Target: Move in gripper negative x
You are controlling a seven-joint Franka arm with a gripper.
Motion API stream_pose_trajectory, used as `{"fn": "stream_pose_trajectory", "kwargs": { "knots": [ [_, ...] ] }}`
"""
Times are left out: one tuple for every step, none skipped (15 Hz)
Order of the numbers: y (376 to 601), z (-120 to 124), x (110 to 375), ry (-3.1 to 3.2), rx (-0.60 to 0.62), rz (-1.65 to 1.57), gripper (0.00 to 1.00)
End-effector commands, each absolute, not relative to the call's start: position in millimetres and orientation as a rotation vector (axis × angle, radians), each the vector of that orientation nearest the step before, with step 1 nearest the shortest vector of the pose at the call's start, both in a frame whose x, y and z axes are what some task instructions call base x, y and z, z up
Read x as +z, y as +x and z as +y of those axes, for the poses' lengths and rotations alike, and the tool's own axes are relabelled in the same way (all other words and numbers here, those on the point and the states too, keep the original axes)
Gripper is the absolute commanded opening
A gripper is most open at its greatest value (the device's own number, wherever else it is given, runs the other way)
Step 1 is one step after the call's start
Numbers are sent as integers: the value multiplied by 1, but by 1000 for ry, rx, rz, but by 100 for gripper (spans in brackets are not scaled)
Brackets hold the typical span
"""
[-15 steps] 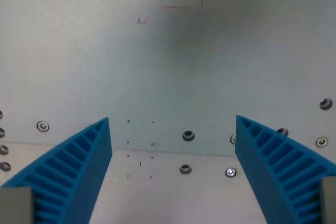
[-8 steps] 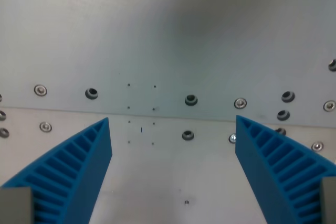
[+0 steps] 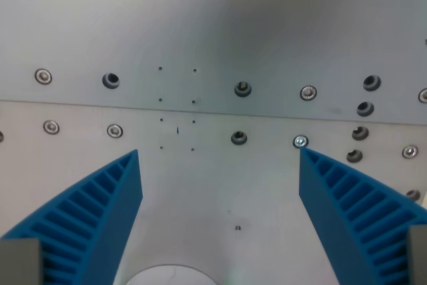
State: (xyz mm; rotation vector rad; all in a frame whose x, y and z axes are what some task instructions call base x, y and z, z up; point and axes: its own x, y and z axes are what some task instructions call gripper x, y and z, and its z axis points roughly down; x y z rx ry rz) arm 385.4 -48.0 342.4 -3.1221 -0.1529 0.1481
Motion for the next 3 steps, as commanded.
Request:
{"fn": "stream_pose_trajectory", "kwargs": {
  "knots": [
    [359, -53, 346, -3137, 4, -180, 100],
    [354, -54, 346, -3137, 4, -180, 100],
    [349, -54, 346, -3137, 4, -180, 100]
  ]
}}
